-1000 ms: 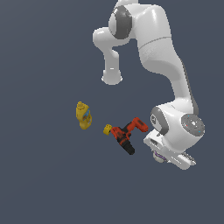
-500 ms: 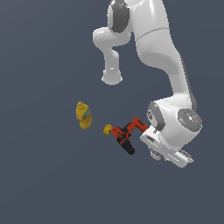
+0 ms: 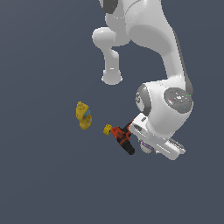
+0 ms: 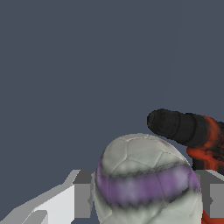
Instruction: Pick up a designated object from a clutter of objects.
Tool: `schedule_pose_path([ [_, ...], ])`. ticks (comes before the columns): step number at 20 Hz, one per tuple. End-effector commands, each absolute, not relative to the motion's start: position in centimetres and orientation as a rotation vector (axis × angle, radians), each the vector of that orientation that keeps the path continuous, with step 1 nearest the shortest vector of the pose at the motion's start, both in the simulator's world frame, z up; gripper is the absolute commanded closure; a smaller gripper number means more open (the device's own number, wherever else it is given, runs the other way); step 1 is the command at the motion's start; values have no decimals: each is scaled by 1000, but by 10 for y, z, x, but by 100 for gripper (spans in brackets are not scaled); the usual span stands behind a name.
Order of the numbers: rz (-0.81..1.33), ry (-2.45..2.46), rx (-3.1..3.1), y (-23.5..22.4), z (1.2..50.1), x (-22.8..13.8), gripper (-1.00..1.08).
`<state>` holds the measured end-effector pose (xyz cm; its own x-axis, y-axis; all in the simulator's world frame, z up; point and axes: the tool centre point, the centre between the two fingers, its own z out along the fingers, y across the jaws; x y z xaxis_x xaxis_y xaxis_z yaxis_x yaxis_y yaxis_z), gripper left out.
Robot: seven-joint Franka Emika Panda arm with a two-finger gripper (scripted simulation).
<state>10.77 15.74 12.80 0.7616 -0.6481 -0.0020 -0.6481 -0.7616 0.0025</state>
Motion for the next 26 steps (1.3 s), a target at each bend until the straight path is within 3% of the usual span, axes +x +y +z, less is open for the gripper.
schedule_pose_path([
  [1,-1,-1086,2948,136,153,105,108],
  [26,-1,-1086,2949,-50,370,83,108],
])
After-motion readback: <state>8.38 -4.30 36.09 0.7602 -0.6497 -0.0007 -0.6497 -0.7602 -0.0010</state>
